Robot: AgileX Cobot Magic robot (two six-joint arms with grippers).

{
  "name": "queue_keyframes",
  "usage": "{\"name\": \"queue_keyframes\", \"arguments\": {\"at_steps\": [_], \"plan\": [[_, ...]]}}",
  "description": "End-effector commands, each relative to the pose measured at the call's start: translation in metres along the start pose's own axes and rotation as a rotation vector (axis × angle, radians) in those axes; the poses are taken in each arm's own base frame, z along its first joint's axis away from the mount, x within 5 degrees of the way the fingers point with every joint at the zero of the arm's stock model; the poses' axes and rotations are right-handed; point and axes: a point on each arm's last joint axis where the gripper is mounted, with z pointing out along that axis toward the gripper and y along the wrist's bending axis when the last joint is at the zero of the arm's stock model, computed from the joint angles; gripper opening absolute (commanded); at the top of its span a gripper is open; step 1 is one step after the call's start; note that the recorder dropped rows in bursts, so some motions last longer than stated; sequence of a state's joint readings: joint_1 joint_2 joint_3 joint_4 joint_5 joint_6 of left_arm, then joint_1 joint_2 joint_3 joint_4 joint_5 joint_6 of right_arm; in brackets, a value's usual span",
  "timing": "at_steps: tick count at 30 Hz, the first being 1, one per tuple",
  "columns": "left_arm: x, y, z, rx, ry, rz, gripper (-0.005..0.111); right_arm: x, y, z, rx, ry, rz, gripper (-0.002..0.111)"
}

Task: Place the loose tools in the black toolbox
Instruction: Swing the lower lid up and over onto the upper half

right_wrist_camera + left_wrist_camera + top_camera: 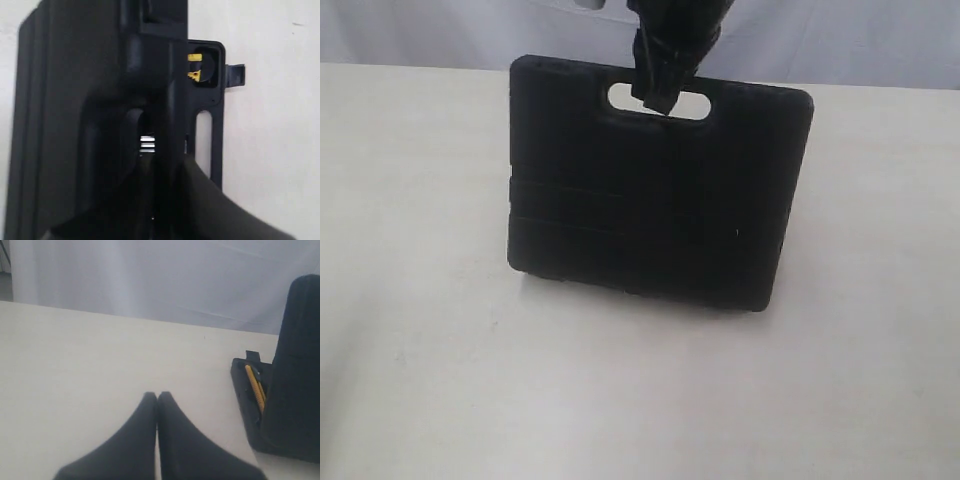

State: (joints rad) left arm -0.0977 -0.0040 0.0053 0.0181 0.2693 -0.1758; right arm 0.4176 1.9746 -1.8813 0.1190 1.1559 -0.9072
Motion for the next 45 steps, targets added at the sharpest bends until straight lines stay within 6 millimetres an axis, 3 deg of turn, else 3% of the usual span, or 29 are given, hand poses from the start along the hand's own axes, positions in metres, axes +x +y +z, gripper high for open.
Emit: {"name": "queue_keyframes", "arguments": {"at_steps": [1, 4, 10, 14, 16, 22, 24, 30, 38, 45], "plan": [[-0.001, 0.000, 0.000, 0.005, 0.000, 0.005, 0.000, 0.021, -0.030, 0.050, 0.065, -0.002, -0.005, -0.001], [-0.001, 0.000, 0.000, 0.005, 0.000, 0.005, 0.000, 0.029, -0.047, 0.077, 0.137, -0.034, -0.048, -0.001], [-0.001, 0.000, 0.000, 0.005, 0.000, 0.005, 0.000, 0.046, -0.061, 0.124, 0.192, -0.042, -0.070, -0.001], [-0.001, 0.000, 0.000, 0.005, 0.000, 0.005, 0.000, 0.048, -0.063, 0.138, 0.213, -0.052, -0.064, 0.002], [-0.001, 0.000, 0.000, 0.005, 0.000, 0.005, 0.000, 0.047, -0.063, 0.140, 0.222, -0.059, -0.043, 0.011], [-0.001, 0.000, 0.000, 0.005, 0.000, 0.005, 0.000, 0.046, -0.064, 0.137, 0.227, -0.066, -0.007, 0.057], [-0.001, 0.000, 0.000, 0.005, 0.000, 0.005, 0.000, 0.044, -0.064, 0.135, 0.228, -0.069, 0.004, 0.067], [-0.001, 0.000, 0.000, 0.005, 0.000, 0.005, 0.000, 0.041, -0.065, 0.121, 0.246, -0.083, 0.003, 0.070], [-0.001, 0.000, 0.000, 0.005, 0.000, 0.005, 0.000, 0.033, -0.068, 0.089, 0.290, -0.122, 0.026, 0.070], [-0.001, 0.000, 0.000, 0.005, 0.000, 0.005, 0.000, 0.032, -0.060, 0.064, 0.213, -0.111, 0.217, 0.070]]}}
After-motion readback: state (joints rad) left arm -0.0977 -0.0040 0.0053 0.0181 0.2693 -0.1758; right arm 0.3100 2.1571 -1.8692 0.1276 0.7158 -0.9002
